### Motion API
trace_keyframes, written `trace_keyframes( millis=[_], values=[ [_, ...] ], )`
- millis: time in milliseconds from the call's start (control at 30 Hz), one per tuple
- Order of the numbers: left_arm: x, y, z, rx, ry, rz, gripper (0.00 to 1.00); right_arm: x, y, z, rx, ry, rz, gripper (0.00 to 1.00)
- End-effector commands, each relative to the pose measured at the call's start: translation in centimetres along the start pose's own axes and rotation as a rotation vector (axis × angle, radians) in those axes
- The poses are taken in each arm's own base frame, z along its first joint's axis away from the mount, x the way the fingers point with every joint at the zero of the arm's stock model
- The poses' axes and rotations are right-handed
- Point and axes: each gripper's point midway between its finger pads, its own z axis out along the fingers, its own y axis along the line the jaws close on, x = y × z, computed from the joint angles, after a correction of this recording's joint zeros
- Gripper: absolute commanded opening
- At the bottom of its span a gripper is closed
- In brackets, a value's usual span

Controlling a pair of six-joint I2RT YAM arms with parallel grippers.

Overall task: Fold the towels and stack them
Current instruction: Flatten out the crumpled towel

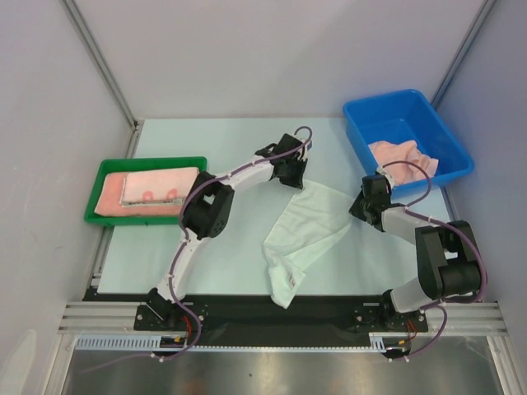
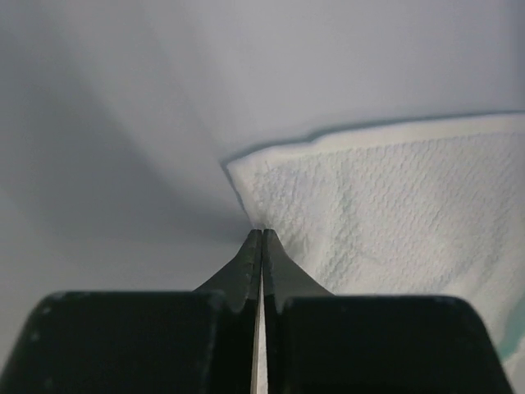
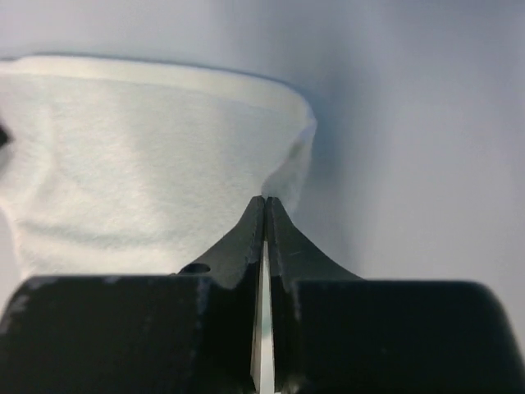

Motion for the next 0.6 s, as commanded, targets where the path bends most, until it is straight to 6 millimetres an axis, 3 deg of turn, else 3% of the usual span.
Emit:
trace_keyframes(
  millis=[0, 33, 67, 100, 133, 200, 300, 333, 467, 500, 567],
  values=[
    [2.7, 1.4, -2.6, -0.097, 0.068, -0.040, 0.00, 1.2, 4.4, -0.4, -0.219, 0.035, -0.126, 0.02],
    [4.4, 2.5, -3.0, -0.127, 0.099, -0.061, 0.00, 1.3, 5.3, -0.7, -0.260, 0.035, -0.141, 0.00],
    [4.4, 3.5, -4.3, -0.142, 0.086, -0.106, 0.00, 2.4, 6.7, -1.2, -0.321, 0.069, -0.170, 0.00],
    [3.0, 3.4, -6.6, -0.135, 0.026, -0.121, 0.00, 2.4, 7.8, -1.5, -0.354, 0.073, -0.191, 0.00],
    [5.6, 4.6, -7.3, -0.164, 0.064, -0.151, 0.00, 2.9, 8.4, -1.8, -0.373, 0.090, -0.219, 0.00],
    [7.3, 6.7, -10.2, -0.230, 0.042, -0.205, 0.00, 3.8, 10.6, -2.6, -0.419, 0.108, -0.275, 0.00],
    [9.6, 8.9, -12.2, -0.306, 0.040, -0.230, 0.00, 4.4, 11.0, -2.5, -0.377, 0.139, -0.282, 0.00],
    [9.4, 8.9, -13.0, -0.312, 0.021, -0.229, 0.00, 4.4, 11.0, -2.4, -0.370, 0.149, -0.268, 0.01],
    [9.7, 10.2, -13.4, -0.344, 0.018, -0.243, 0.00, 4.5, 10.8, -1.6, -0.362, 0.170, -0.280, 0.06],
    [9.1, 10.1, -13.3, -0.334, 0.010, -0.245, 0.00, 4.8, 10.5, -1.5, -0.349, 0.191, -0.291, 0.12],
    [9.2, 10.8, -13.2, -0.346, 0.031, -0.256, 0.13, 4.2, 11.2, -1.3, -0.377, 0.201, -0.328, 0.20]
  ],
)
